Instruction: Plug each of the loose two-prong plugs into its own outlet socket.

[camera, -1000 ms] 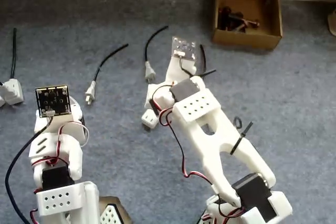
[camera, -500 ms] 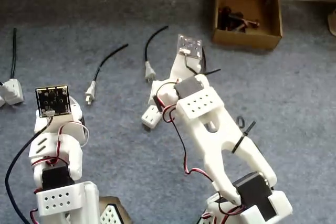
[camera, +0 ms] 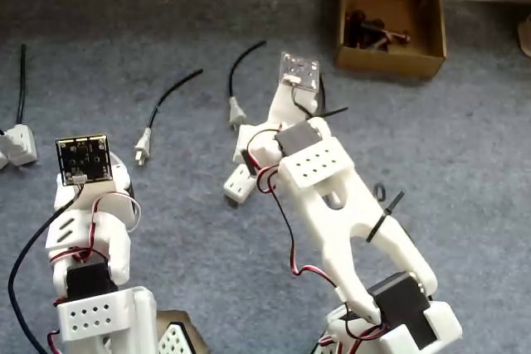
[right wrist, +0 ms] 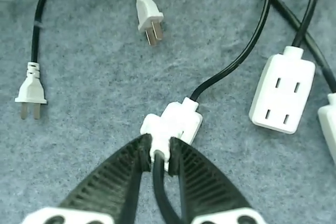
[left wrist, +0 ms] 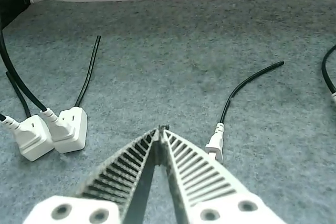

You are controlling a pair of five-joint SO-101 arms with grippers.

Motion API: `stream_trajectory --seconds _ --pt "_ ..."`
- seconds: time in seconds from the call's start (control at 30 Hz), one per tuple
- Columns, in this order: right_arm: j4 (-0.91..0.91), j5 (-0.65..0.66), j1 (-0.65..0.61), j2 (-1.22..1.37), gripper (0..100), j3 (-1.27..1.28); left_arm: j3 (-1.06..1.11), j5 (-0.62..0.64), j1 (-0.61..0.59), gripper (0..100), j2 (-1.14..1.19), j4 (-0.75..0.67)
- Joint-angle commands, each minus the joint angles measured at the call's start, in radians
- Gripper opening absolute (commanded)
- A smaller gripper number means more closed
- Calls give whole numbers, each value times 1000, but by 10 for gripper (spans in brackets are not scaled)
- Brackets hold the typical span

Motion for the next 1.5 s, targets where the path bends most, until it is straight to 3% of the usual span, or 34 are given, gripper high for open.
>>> stream_trajectory --seconds 0.0,0.47,1.47 --pt "-25 -5 15 -8 5 -51 -8 12 -2 6 4 -21" --pt "-61 32 15 61 5 -50 -8 12 -2 6 4 -21" --pt "81 31 -36 59 5 -73 -8 12 -2 6 4 -21"
